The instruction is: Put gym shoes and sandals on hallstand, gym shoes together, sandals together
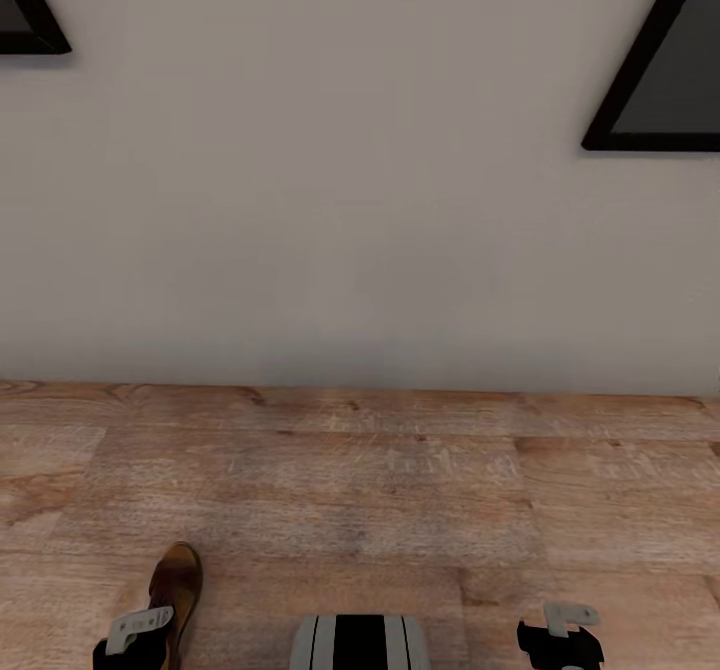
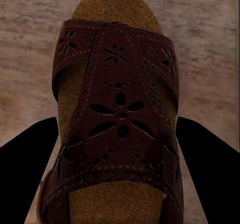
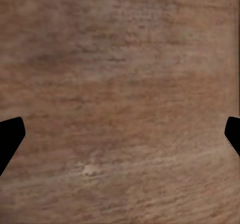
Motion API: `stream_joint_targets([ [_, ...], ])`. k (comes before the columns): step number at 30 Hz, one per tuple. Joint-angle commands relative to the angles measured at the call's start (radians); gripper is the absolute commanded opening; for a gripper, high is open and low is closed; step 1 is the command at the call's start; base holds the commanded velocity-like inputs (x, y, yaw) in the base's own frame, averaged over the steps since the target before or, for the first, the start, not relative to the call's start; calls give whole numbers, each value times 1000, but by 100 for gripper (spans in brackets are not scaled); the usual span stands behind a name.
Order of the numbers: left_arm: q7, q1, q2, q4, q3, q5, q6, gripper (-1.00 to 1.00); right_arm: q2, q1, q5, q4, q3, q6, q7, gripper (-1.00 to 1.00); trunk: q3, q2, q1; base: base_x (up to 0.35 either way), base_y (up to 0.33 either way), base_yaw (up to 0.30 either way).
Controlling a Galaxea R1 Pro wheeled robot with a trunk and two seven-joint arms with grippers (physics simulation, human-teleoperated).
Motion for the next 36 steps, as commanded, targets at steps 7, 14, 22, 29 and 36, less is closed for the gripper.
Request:
stream_joint_targets([
  [7, 0, 0, 0, 0, -1, 0, 0, -100, 0, 0, 0, 0, 0, 0, 0, 100, 27, 2, -3, 0, 0, 0],
  [14, 0, 0, 0, 0, -1, 0, 0, -100, 0, 0, 0, 0, 0, 0, 0, 100, 54, 3, -6, 0, 0, 0],
  [22, 0, 0, 0, 0, -2, 0, 1, -100, 0, 0, 0, 0, 0, 0, 0, 100, 85, 5, -10, 0, 0, 0],
  [29, 0, 0, 0, 1, -2, 0, 3, -100, 0, 0, 0, 0, 0, 1, 0, 100, 112, 7, -13, 0, 0, 0],
  [36, 0, 0, 0, 2, -2, 0, 3, -100, 0, 0, 0, 17, 0, 3, 0, 100, 139, 8, -16, 0, 0, 0],
])
